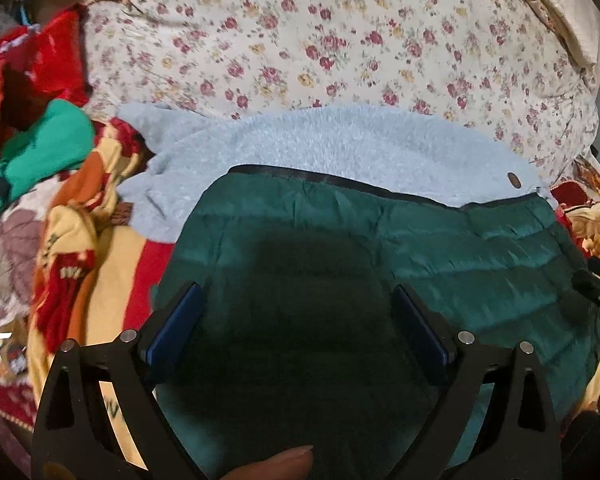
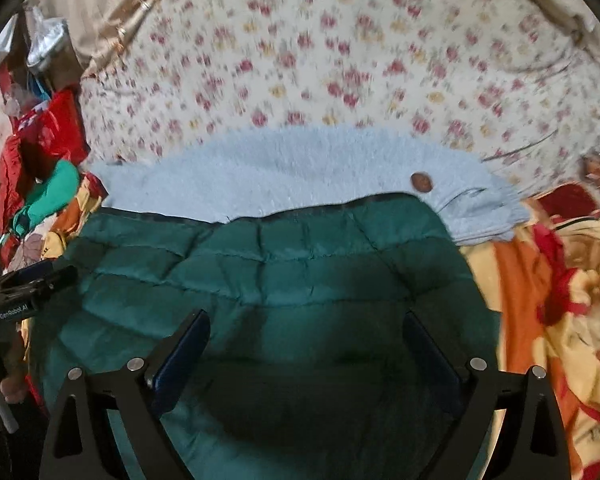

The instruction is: Fold large clothes

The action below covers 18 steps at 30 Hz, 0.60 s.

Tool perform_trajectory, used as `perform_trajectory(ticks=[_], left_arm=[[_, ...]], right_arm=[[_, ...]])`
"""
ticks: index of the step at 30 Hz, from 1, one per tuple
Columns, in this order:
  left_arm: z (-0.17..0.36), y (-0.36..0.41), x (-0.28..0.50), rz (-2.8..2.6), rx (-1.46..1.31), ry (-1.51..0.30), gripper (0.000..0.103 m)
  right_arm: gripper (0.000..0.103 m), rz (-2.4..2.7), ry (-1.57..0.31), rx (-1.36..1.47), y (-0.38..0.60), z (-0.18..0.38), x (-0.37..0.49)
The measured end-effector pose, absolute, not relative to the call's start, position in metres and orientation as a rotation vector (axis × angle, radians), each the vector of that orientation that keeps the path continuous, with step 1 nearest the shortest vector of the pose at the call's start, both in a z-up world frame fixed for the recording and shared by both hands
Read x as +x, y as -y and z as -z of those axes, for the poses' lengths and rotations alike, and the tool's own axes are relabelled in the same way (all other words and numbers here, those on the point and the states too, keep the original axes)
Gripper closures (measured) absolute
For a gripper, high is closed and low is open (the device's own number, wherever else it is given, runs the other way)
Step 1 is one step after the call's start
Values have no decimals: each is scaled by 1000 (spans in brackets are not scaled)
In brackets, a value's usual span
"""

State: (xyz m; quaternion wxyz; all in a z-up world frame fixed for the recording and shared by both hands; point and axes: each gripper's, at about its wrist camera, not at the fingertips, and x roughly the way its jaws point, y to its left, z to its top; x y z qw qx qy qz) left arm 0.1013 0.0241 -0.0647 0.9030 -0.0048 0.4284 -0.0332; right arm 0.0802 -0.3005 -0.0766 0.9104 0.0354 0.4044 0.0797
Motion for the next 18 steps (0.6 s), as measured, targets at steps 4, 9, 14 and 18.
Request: perform_trajectory(ticks=[4, 9, 14, 18], left_arm=[[72, -16, 76, 47, 0, -897, 7], [95, -4, 68, 22, 41, -886, 0], [95, -6, 71, 25, 40, -898, 0], [97, -7, 71, 28, 24, -887, 0]], right_arm=[[7, -149, -806, 69, 305, 78, 48], [1, -155, -840, 95, 313, 118, 37], [0, -167, -840, 111, 315, 125, 41], [0, -163, -845, 105, 313, 125, 41]])
